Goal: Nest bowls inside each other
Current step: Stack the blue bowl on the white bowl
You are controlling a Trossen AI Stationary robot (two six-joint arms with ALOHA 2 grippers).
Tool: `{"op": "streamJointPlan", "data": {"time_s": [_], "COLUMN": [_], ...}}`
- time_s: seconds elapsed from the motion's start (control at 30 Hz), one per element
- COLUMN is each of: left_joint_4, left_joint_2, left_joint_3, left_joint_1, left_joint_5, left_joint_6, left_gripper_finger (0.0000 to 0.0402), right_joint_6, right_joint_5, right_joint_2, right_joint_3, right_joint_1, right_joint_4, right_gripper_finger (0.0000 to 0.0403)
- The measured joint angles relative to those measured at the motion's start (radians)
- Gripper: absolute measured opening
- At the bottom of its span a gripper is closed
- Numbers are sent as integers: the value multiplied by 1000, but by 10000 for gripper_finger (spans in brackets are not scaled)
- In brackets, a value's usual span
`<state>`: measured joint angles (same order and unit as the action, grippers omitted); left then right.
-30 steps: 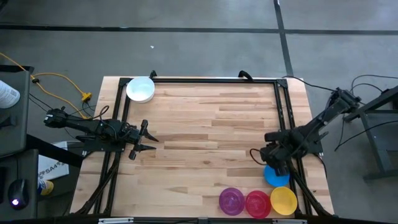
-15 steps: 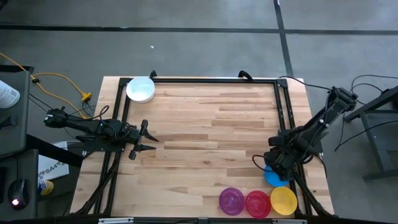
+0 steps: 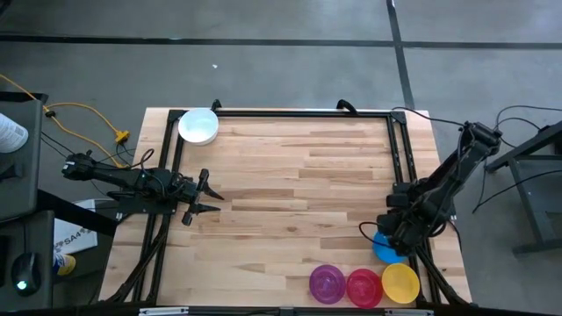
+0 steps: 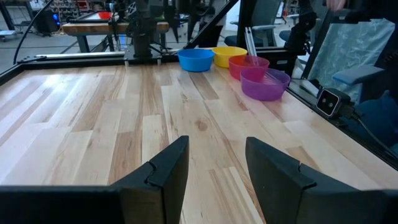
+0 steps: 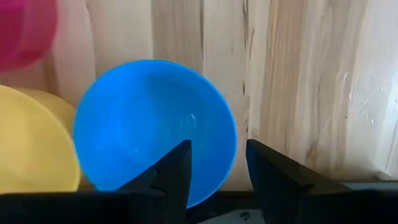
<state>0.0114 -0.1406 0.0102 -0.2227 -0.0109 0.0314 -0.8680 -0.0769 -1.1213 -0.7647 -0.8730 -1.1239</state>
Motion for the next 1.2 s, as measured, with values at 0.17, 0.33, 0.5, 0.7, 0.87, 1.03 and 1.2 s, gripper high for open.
{"op": "streamJointPlan", "data": {"time_s": [0.17, 0.33, 0.5, 0.7, 0.87, 1.03, 1.2], "left_joint_4": [0, 0, 0, 0, 0, 0, 0], "left_joint_2": [0, 0, 0, 0, 0, 0, 0], "left_joint_3": [0, 0, 0, 0, 0, 0, 0], "left_joint_1": [0, 0, 0, 0, 0, 0, 0], "left_joint_5": [0, 0, 0, 0, 0, 0, 0], "left_joint_6": [0, 0, 0, 0, 0, 0, 0], "left_gripper_finger": [159, 159, 159, 159, 159, 159, 159], "right_joint_6": [2, 32, 86, 134, 176, 208, 219], "right_joint_5": [0, -4, -25, -20, -3, 3, 5], "right_joint_2": [0, -1, -32, -76, -123, -165, -207], "right_joint_3": [31, 31, 31, 31, 32, 32, 32], "right_joint_1": [0, 6, 31, 60, 86, 102, 104], "right_joint_4": [15, 34, 42, 71, 92, 122, 147], "right_gripper_finger": [146, 146, 146, 146, 146, 146, 146]}}
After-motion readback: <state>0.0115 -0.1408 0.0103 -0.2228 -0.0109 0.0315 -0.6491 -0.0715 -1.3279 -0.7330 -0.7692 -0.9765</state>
